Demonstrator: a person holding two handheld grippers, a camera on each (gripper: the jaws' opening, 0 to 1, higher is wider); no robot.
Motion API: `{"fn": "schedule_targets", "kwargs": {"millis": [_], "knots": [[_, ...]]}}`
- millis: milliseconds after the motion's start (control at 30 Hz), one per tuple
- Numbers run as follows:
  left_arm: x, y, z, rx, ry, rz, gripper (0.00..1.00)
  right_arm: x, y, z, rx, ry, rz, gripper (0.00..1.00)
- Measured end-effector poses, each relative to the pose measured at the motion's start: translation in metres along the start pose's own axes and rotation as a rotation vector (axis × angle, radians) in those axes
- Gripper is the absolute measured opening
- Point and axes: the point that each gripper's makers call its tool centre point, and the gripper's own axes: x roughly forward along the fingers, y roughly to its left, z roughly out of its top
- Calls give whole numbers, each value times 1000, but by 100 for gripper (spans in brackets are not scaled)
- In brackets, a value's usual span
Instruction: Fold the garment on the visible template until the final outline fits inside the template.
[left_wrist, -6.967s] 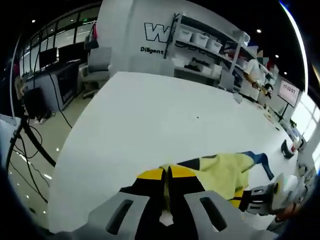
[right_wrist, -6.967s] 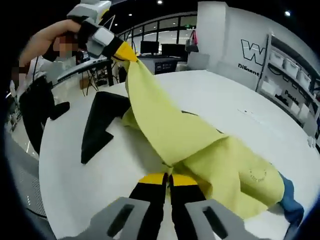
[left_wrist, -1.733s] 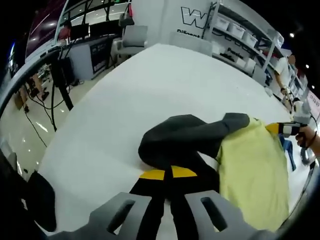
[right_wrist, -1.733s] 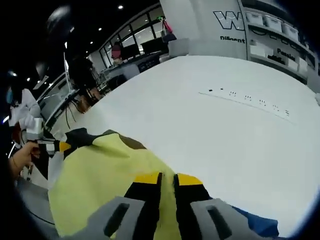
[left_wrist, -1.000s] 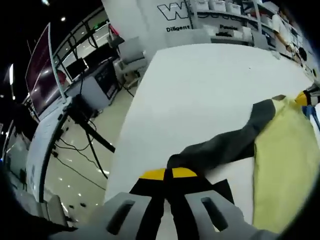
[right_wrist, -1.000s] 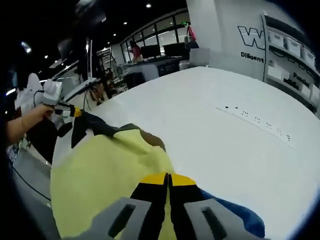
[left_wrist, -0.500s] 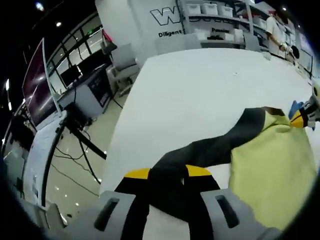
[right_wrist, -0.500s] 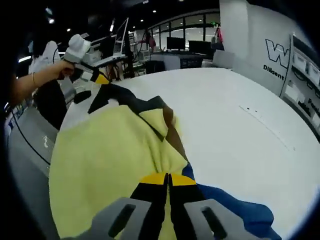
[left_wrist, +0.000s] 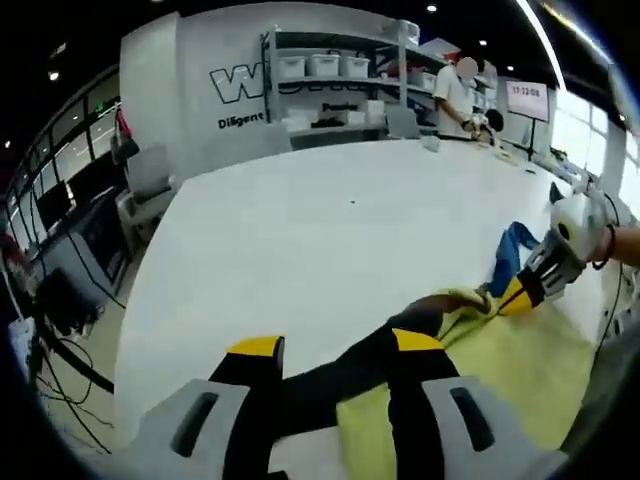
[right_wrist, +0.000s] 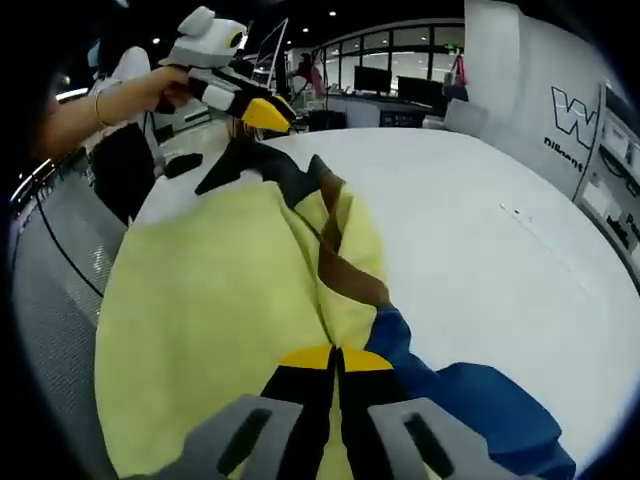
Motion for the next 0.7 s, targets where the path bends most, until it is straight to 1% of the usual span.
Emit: {"fn": "schedule_targets", "kwargs": {"millis": [33, 100, 133, 167, 233, 267, 300, 333, 367, 400, 433, 500, 533, 700], "knots": [[8, -10, 0, 3, 7, -56, 45, 0, 0, 0, 4, -1, 2, 0], [15, -21, 2, 13, 6, -106, 45, 0, 2, -2, 2, 1, 8, 0], [18, -28, 4, 34, 4, -138, 44, 0, 2, -2, 0, -5, 3, 0], [22, -37, 3, 33, 18, -177, 43, -1, 3, -2, 6, -8, 3, 0], [29, -46, -1, 46, 48, -216, 41, -1, 2, -2, 22, -15, 5, 0], [33, -48, -8, 24, 92, -217, 39, -1, 1, -2, 27, -17, 5, 0], [33, -49, -10, 25, 104, -217, 35, -1, 1, -2, 29, -19, 6, 0], [36, -49, -15, 46, 125, -223, 27, -1, 1, -2, 34, -21, 6, 0], [37, -47, -18, 47, 139, -209, 20, -1, 1, -2, 35, -21, 6, 0], [39, -44, -20, 68, 142, -193, 13, -1, 1, -2, 38, -23, 5, 0], [38, -44, -23, 67, 152, -188, 7, -1, 1, -2, 45, -25, 5, 0], [36, -47, -24, 55, 157, -199, 6, -1, 0, -2, 82, -27, 5, 0], [34, -49, -26, 63, 163, -207, 5, -2, 0, -2, 88, -28, 5, 0], [27, -53, -28, 82, 170, -202, 5, -2, 1, -2, 108, -31, 2, 0]]}}
